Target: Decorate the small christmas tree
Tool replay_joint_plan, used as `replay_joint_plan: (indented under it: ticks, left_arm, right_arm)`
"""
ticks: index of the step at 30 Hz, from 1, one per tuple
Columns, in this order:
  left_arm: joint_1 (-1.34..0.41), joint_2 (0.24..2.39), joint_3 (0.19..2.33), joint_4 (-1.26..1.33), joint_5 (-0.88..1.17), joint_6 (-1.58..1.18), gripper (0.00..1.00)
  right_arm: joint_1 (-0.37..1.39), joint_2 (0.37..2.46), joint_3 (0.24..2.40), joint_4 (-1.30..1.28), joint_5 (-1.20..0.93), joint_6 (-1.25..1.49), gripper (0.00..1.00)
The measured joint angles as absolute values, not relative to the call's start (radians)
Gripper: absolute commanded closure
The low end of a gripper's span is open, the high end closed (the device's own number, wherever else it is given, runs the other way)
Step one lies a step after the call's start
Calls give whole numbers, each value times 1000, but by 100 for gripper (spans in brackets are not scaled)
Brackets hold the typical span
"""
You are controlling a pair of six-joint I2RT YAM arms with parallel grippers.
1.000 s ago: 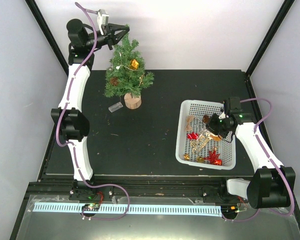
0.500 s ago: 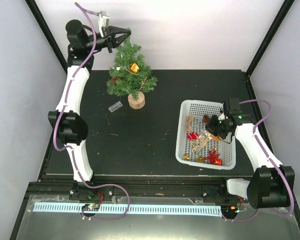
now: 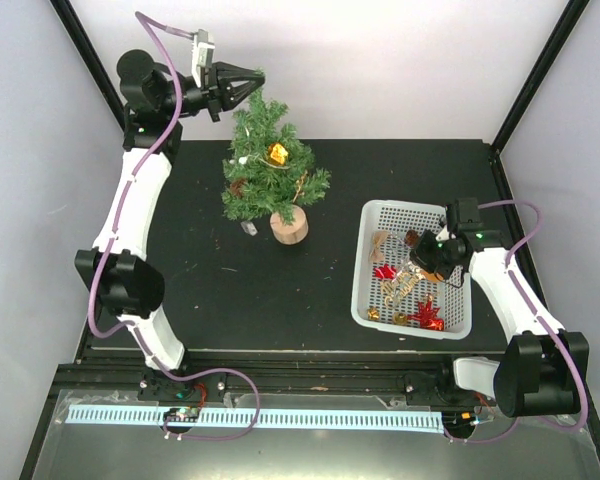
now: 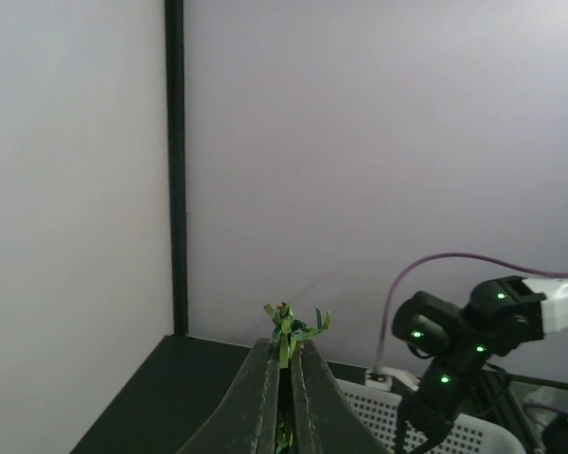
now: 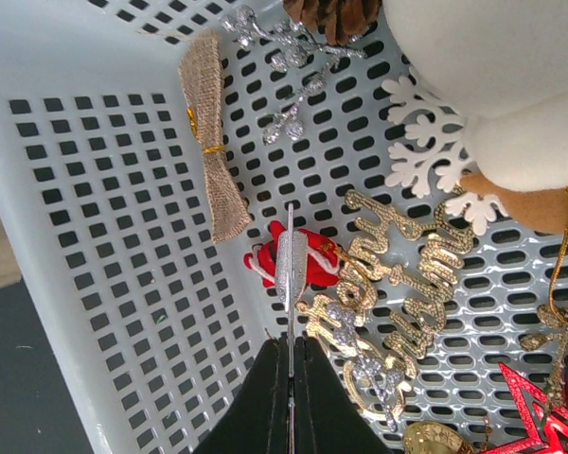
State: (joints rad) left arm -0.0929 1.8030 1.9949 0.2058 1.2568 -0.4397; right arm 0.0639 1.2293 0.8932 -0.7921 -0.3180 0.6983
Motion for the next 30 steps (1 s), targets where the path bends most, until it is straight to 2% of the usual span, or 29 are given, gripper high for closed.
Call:
replay_joint_plan:
  ticks: [18, 30]
  left_arm:
    - [-163, 1528, 1699, 245, 1314, -449, 98]
    - [-210, 1491, 1584, 236, 1317, -419, 98]
  right_arm:
    - [64, 1190, 854, -792, -324, 698, 99]
    - [64, 1189, 839, -792, -325, 698, 99]
